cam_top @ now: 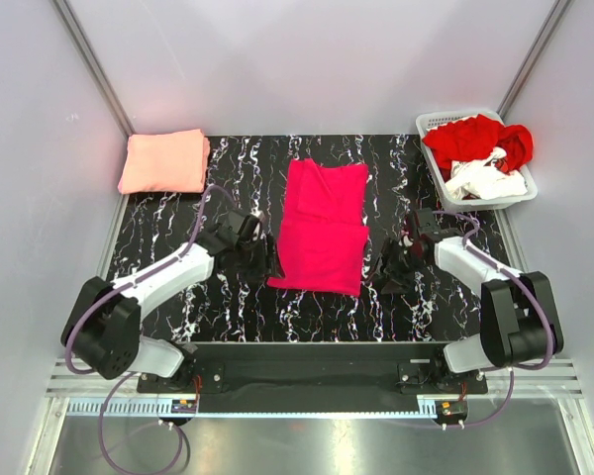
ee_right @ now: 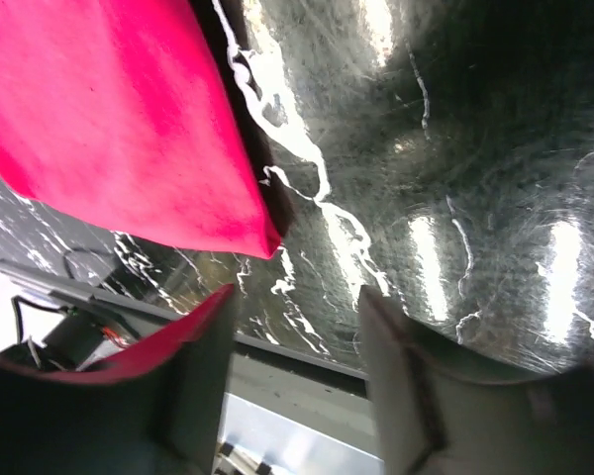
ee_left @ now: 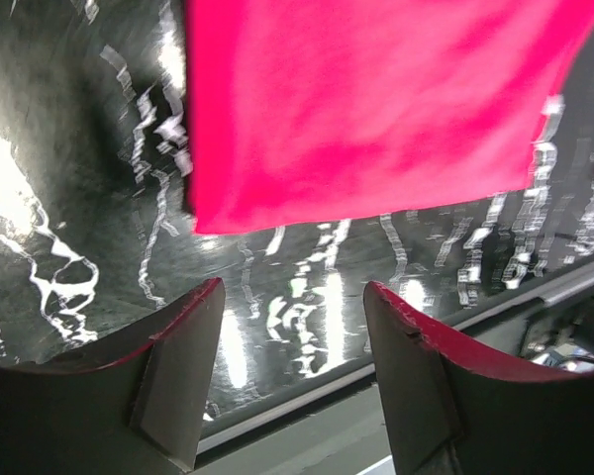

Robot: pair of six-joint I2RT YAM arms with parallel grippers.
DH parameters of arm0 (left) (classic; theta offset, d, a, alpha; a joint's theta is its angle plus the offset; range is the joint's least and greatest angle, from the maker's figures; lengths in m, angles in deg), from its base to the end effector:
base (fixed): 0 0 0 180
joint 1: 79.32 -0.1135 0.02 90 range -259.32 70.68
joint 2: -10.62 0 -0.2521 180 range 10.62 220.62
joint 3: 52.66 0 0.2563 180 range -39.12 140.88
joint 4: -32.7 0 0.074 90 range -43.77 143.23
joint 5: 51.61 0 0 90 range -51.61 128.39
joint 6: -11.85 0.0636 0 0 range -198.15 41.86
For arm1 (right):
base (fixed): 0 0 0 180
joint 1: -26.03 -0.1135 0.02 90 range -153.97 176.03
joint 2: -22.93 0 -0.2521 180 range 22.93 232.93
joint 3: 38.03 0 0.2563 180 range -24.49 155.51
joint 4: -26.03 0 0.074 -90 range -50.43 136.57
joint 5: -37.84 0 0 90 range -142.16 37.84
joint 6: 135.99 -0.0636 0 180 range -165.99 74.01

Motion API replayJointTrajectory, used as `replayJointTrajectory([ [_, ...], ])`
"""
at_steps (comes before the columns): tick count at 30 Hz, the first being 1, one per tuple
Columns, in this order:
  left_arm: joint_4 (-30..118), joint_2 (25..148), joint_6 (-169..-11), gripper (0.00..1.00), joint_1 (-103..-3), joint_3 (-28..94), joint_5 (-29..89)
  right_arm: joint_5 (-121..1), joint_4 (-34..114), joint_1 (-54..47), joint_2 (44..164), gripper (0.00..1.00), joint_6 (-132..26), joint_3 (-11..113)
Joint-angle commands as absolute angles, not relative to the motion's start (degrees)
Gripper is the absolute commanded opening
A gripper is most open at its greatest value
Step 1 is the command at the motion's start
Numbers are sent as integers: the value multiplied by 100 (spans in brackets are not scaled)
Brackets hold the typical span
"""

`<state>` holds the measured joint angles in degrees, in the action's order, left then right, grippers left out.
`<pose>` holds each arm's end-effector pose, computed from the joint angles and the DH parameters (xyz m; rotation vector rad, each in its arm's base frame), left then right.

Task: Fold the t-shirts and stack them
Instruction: Fold the tshirt

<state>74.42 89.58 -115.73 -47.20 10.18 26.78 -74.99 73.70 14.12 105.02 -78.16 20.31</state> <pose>0.2392 -0.1653 0.1744 -0.0498 2.7159 -0.6738 0.2514 0.0782 0.1343 0.4165 2.8764 0.7219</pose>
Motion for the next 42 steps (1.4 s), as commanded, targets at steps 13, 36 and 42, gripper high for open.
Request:
replayJointTrajectory([
  [13,6619,9420,-11576,60,-5163,904,2372,-7105,7411,1442,12784,56,-7561,5152],
  [36,5388,10212,-12103,54,-5435,298,1615,-8423,7658,1407,15898,47,-7385,8352],
  [42,5467,9878,-12174,54,-5436,69,1545,-8854,7648,1407,16153,49,-7271,8923],
])
